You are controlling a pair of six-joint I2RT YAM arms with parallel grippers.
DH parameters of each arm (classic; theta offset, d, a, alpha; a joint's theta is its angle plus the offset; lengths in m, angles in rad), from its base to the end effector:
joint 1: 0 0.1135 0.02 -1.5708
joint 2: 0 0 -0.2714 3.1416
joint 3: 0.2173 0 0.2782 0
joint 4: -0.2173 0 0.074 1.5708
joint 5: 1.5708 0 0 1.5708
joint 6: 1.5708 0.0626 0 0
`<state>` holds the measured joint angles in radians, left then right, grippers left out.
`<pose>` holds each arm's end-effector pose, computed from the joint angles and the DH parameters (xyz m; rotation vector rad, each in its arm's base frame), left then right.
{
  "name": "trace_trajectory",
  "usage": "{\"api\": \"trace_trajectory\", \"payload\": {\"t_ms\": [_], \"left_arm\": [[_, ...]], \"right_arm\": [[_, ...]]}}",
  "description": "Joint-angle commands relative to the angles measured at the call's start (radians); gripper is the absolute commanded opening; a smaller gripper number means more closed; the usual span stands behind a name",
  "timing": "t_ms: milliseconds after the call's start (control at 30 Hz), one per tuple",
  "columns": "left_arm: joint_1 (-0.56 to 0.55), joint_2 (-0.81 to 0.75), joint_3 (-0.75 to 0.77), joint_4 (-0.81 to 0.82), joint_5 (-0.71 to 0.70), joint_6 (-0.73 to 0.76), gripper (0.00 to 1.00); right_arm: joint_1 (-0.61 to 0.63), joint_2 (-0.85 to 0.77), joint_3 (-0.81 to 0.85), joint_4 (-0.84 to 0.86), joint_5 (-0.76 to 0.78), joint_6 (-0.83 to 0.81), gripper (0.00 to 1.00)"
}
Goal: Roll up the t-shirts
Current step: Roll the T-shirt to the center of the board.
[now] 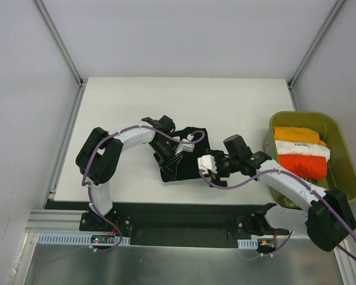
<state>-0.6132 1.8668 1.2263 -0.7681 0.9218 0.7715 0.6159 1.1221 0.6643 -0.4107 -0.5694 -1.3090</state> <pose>0.2746 -0.2542 0.1485 1.7590 1.9549 -1.2838 0.1881 0.1745 0.1950 -2.0104 1.1023 0.3438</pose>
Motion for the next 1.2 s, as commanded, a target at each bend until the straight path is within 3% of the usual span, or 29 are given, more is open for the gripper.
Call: {"api": "trace_trajectory", "payload": {"t_ms": [0, 267, 367, 400, 500, 600, 867, 1000, 1167], "left_arm": [[0.015, 0.012, 0.050, -0.082, 0.101, 0.037, 0.03], [0.047, 0.034, 0.061, -0.086, 0.138, 0.020, 0.03], [0.061, 0.037, 0.050, -0.088, 0.152, 0.011, 0.03], [0.066, 0.037, 0.042, -0.088, 0.161, 0.008, 0.04], [0.078, 0.035, 0.033, -0.088, 0.169, 0.005, 0.04], [0.093, 0.037, 0.024, -0.089, 0.176, -0.009, 0.04], [0.182, 0.120, 0.088, -0.241, 0.346, -0.074, 0.04], [0.213, 0.218, 0.162, -0.403, 0.390, -0.022, 0.04], [0.259, 0.296, 0.228, -0.441, 0.370, -0.011, 0.06]], "right_arm": [[0.025, 0.074, 0.053, 0.125, 0.042, 0.005, 0.96], [0.051, 0.267, 0.095, 0.119, 0.037, -0.039, 0.96], [0.082, 0.329, 0.142, 0.079, 0.085, -0.068, 0.76], [0.081, 0.344, 0.162, 0.031, 0.083, -0.073, 0.57], [0.085, 0.405, 0.241, -0.089, 0.072, -0.093, 0.22], [0.088, 0.455, 0.314, -0.202, 0.046, -0.104, 0.01], [0.027, 0.636, 0.546, -0.720, -0.122, -0.208, 0.01], [-0.025, 0.754, 0.630, -0.871, -0.171, -0.245, 0.01], [-0.056, 0.902, 0.756, -0.988, -0.201, -0.234, 0.01]]}}
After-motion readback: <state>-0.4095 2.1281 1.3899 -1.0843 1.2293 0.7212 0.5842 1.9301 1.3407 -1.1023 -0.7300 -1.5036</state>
